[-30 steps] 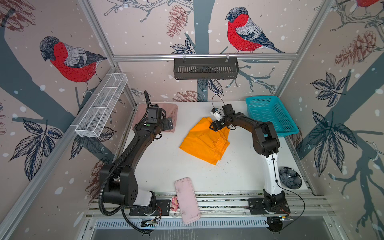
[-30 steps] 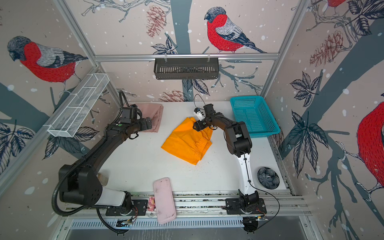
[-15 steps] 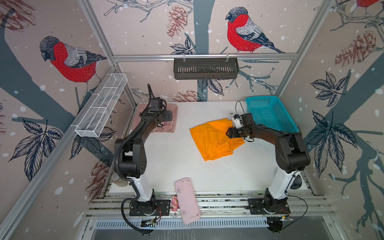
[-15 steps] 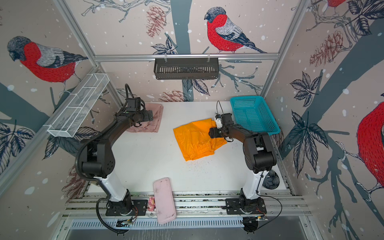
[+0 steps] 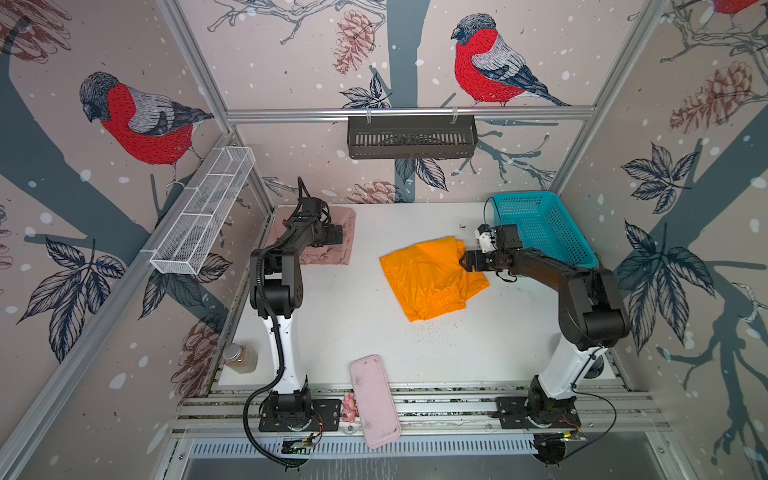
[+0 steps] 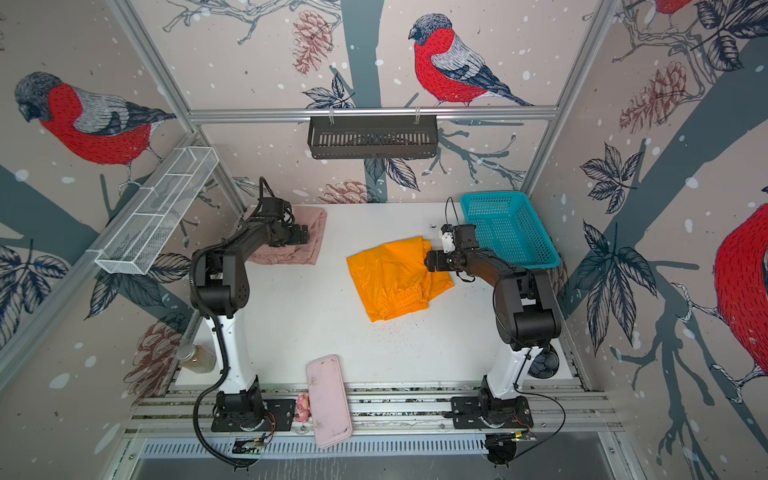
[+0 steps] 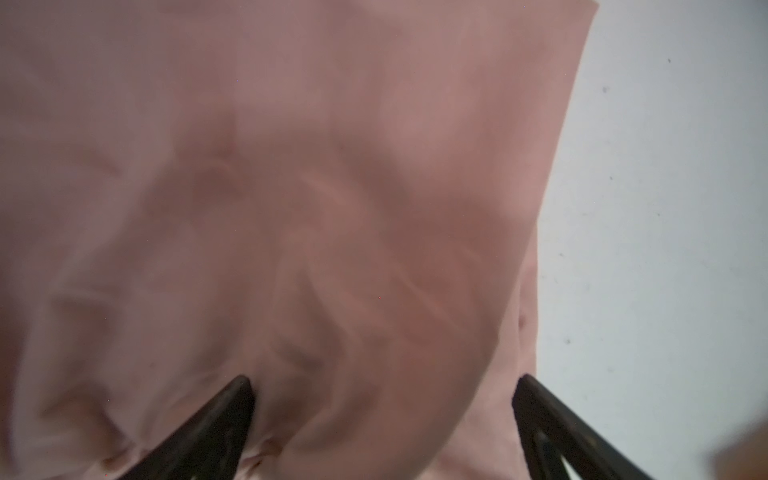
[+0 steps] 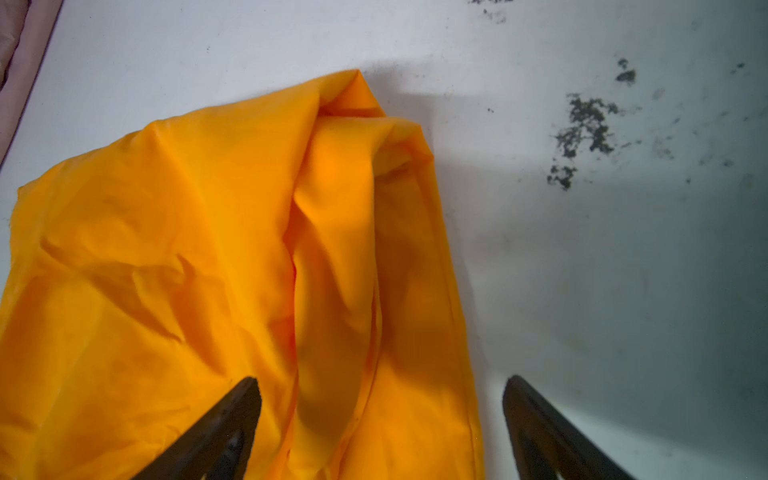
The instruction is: Fold and stack the shorts
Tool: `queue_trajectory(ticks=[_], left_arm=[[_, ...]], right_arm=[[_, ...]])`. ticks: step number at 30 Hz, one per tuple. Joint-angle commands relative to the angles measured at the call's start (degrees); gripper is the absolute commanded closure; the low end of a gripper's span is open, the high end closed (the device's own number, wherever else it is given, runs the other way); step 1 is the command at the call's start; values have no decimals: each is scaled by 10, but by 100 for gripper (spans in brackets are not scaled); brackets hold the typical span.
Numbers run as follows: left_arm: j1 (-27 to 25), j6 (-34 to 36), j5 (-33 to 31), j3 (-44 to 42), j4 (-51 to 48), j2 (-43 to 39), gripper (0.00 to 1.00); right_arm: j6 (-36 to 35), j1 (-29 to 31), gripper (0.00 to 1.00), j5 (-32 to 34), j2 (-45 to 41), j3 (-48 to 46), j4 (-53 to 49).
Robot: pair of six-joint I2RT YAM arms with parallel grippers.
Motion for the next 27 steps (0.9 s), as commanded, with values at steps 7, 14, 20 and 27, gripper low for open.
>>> queue_trajectory(ticks=[7, 14, 20, 27], left_arm=[[1, -47, 97, -95, 18, -29, 2], [-7, -100, 172, -205, 83, -84, 2], [-46, -101, 154, -271, 89, -139, 2], [-72, -143, 135, -333, 104, -188, 2]], right_arm=[[-48, 2, 0, -31, 49, 44, -19], [-38, -2, 0, -61, 75, 47, -12], [-19, -9, 0, -83, 86, 42, -14], [15, -6, 6, -105, 90, 23, -8]])
